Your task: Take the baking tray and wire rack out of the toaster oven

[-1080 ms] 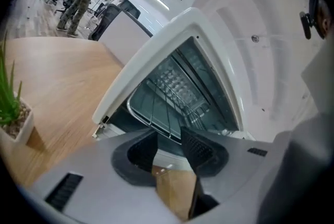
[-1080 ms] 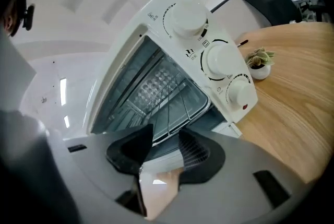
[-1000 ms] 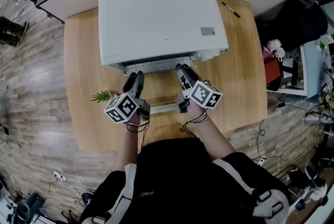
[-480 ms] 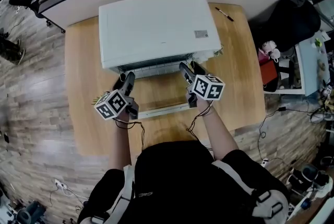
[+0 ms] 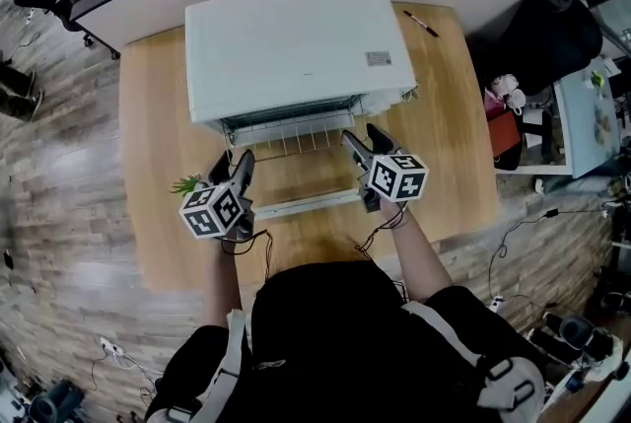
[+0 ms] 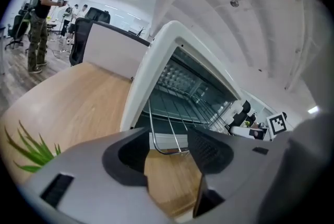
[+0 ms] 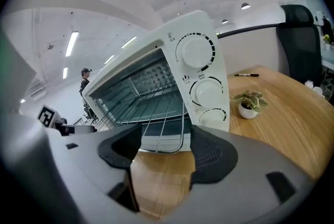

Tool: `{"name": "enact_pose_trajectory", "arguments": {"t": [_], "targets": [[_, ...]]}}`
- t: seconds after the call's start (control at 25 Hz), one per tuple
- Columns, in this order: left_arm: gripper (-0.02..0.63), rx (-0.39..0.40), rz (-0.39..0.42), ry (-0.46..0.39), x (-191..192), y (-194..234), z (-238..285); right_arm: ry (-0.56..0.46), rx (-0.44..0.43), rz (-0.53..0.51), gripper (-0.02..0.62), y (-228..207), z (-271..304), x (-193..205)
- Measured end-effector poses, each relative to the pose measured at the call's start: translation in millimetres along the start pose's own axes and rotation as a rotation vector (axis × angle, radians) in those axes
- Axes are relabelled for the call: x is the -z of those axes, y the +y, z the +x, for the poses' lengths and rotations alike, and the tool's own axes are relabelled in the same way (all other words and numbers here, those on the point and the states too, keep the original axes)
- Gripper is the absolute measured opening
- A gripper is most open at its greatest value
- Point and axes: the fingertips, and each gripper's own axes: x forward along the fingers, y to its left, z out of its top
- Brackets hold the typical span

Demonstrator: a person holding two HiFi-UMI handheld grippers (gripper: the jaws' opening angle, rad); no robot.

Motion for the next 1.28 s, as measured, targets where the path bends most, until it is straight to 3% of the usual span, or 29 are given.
{"name": "enact_pose_trajectory", "arguments": {"t": [0.08, 0.2, 0.4, 1.28], "targets": [[0.222, 0.014, 0.004, 0.005, -5.3, 3.4, 2.7, 0.012, -0.017, -0.016, 0.322, 0.6, 8.3, -5.9], [0.221, 0.030, 0.014, 0.032, -11.4, 6.7, 13.1, 0.039, -0.020, -0.060, 0.320, 0.7, 21.0, -12.9], [0.198, -0.032, 0.116, 0.067, -6.4, 9.3, 19.3, 0.076, 0.015, -0.130, 0.290, 2.9, 24.3, -10.9], [0.190, 0.044, 0.104, 0.078, 53.6, -10.6, -52.8, 0.052, 0.071, -0.093, 0.288, 29.4, -53.8, 58.5]]}}
